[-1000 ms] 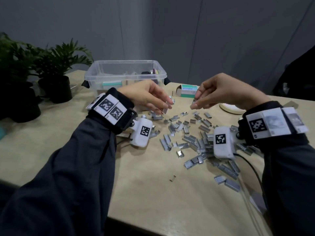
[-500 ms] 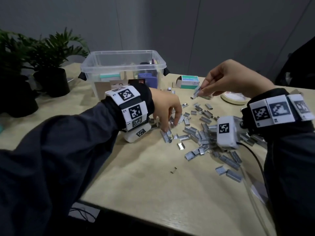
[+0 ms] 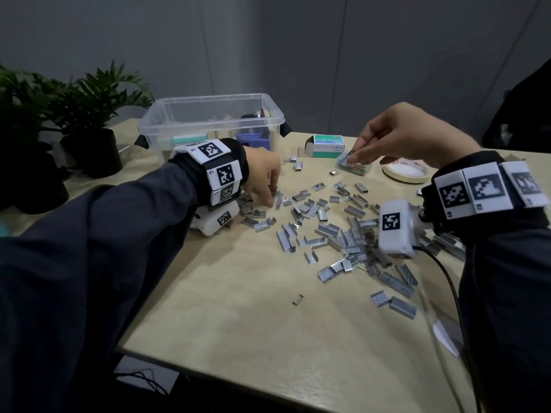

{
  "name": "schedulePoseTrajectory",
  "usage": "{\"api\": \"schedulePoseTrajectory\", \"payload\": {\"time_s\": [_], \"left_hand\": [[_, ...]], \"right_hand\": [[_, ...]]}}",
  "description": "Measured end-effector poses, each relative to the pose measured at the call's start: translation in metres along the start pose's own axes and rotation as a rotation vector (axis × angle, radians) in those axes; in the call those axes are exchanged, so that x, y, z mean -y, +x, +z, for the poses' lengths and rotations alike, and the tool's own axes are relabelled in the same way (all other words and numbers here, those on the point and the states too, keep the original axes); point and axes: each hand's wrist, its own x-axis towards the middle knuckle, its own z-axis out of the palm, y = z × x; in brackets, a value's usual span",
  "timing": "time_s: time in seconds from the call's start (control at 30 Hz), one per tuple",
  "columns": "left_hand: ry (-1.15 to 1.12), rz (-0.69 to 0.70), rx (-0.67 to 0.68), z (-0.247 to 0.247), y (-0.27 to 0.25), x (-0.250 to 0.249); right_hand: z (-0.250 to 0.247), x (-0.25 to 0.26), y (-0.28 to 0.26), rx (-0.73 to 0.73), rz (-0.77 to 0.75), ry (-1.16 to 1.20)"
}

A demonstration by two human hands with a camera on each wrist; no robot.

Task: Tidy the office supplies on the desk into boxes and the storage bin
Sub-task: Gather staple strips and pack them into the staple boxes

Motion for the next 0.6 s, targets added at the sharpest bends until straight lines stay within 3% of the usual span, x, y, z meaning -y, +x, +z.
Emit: {"api": "schedulePoseTrajectory", "payload": {"time_s": [0.2, 0.33, 0.47, 0.6], "left_hand": [[-0.015, 0.055, 0.011, 0.006, 0.001, -0.014], [0.056, 0.145, -0.052, 0.008, -0.003, -0.024], [0.017, 0.105, -0.157, 0.007, -0.006, -0.022], [-0.084, 0.04, 0.011, 0.005, -0.01, -0.02]], "right_hand": [[0.001, 0.003, -0.001, 0.008, -0.005, -0.016], [-0.001, 0.005, -0.005, 0.011, -0.016, -0.004], [-0.006, 0.007, -0.008, -0.001, -0.021, -0.015], [-0.01, 0.003, -0.008, -0.023, -0.01, 0.001]]}}
